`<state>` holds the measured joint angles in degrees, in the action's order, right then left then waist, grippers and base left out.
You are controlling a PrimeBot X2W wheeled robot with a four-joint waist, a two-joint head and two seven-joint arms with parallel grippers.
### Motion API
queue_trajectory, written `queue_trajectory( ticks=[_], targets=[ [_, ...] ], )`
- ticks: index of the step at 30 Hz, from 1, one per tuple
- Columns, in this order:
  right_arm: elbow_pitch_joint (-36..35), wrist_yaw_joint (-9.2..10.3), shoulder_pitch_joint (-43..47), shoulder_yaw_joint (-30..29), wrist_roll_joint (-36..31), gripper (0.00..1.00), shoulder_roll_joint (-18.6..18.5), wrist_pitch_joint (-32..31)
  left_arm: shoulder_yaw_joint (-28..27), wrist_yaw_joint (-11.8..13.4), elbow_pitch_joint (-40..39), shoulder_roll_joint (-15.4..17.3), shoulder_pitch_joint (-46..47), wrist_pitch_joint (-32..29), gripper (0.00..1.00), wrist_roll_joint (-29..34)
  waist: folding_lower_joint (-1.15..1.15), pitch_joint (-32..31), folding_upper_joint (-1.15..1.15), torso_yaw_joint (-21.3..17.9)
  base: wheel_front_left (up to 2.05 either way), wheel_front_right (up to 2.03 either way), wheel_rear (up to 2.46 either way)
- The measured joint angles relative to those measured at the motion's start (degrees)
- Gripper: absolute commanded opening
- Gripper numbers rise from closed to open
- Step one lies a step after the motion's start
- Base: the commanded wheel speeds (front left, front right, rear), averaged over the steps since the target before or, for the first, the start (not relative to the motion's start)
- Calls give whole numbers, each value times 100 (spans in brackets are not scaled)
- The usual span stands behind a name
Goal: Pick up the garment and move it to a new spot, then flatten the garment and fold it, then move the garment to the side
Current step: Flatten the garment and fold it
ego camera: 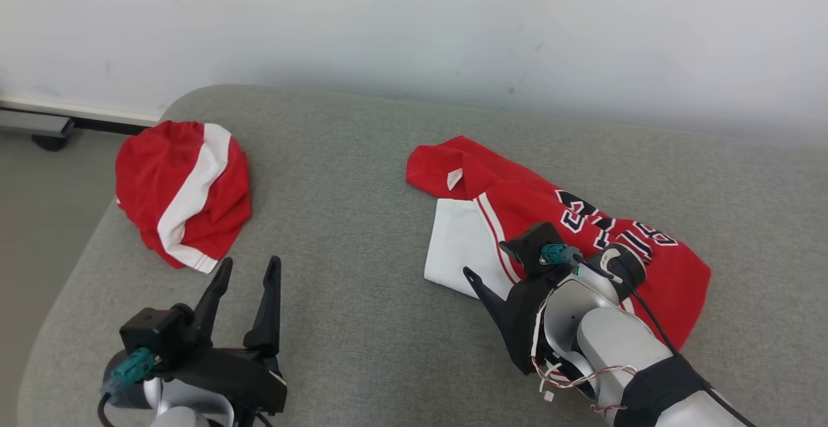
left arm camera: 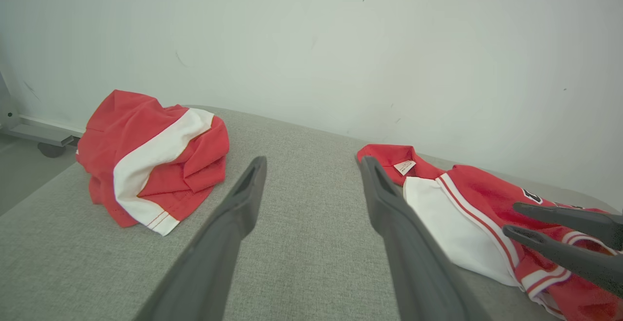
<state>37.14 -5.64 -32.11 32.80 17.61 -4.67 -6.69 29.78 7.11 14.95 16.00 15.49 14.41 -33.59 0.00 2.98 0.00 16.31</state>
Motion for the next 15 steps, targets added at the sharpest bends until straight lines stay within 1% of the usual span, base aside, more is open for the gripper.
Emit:
queue_trajectory(
  ticks=[7,15],
  targets=[
    [439,-51,-138,125,141,100,38,-199,46,0,-78,-202,5,0,100,114,0,48,0,273,0,0,0],
    [959,-91,-308,259,205,100,70,-327,94,0,-82,-345,19,0,100,182,0,95,0,631,0,0,0]
  ],
)
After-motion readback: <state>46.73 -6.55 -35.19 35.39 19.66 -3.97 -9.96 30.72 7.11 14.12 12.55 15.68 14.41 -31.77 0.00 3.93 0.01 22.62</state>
